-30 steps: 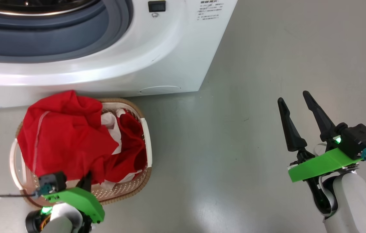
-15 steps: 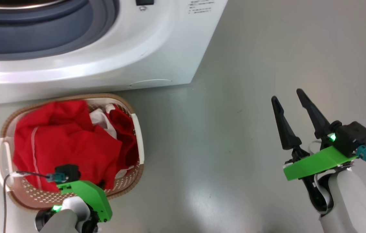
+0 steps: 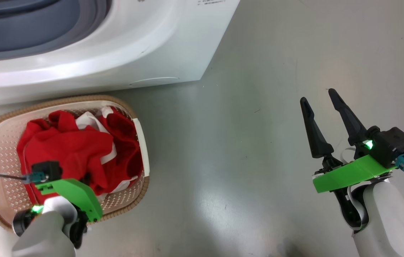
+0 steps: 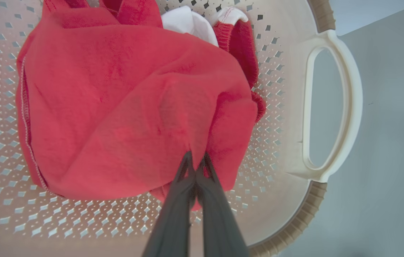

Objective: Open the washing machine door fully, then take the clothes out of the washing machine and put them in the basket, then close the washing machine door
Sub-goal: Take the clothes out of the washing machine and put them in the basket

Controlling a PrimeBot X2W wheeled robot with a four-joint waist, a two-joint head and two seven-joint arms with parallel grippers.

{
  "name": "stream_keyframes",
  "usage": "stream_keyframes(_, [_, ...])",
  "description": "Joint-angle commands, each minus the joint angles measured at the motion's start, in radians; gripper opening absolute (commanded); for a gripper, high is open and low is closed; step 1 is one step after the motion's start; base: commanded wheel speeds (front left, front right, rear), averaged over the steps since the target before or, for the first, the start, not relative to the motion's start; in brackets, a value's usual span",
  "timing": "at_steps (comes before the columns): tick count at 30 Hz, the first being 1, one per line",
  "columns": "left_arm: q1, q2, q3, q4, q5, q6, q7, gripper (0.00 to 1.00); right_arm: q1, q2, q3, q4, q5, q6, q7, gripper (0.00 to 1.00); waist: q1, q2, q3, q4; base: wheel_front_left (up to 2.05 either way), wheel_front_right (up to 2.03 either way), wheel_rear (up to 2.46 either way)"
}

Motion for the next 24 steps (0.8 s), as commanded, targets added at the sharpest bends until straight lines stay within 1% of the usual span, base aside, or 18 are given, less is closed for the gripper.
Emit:
stream_keyframes(1, [-0.007, 0.039, 0.015, 0.003, -0.015, -0.003, -0.016, 0.0, 0.005, 0.003, 0.019, -0.021, -0.012, 0.002, -0.007, 1.0, 0.0, 0.0, 0.003, -0.002, 0.0, 0.0, 0.0])
stream_keyframes(2, [-0.009, 0.039, 0.014, 0.006, -0.02, -0.003, -0.019, 0.09, 0.004, 0.004, 0.018, -0.02, -0.012, 0.002, -0.007, 1.0, 0.0, 0.0, 0.002, -0.002, 0.0, 0.0, 0.0])
stream_keyframes(3, [-0.011, 0.039, 0.012, 0.008, -0.024, -0.003, -0.022, 0.28, 0.004, 0.004, 0.018, -0.019, -0.012, 0.002, -0.007, 1.0, 0.0, 0.0, 0.002, -0.001, 0.0, 0.0, 0.0])
stream_keyframes(4, [-0.012, 0.04, 0.012, 0.009, -0.03, -0.003, -0.027, 0.42, 0.004, 0.004, 0.017, -0.018, -0.013, 0.002, -0.007, 1.0, 0.0, 0.0, 0.001, -0.001, 0.0, 0.0, 0.0])
stream_keyframes(5, [-0.013, 0.04, 0.011, 0.011, -0.035, -0.003, -0.03, 0.7, 0.004, 0.005, 0.016, -0.018, -0.013, 0.002, -0.007, 1.0, 0.0, 0.0, -0.001, 0.0, 0.0, 0.0, 0.0])
stream_keyframes(6, [-0.014, 0.04, 0.008, 0.011, -0.04, -0.003, -0.032, 1.0, 0.004, 0.004, 0.015, -0.017, -0.014, 0.002, -0.007, 1.0, 0.0, 0.0, -0.002, 0.001, 0.0, 0.0, 0.0])
stream_keyframes(15, [-0.015, 0.048, -0.015, -0.009, -0.076, -0.003, -0.102, 1.0, 0.014, -0.001, 0.004, -0.008, -0.013, 0.002, -0.007, 1.0, 0.0, 0.0, -0.047, 0.025, 0.0, 0.0, 0.0])
stream_keyframes(24, [-0.003, 0.074, -0.044, -0.056, -0.085, -0.003, -0.173, 1.0, 0.038, -0.008, -0.001, 0.011, -0.009, 0.002, -0.007, 1.0, 0.0, 0.0, -0.133, 0.052, 0.0, 0.0, 0.0])
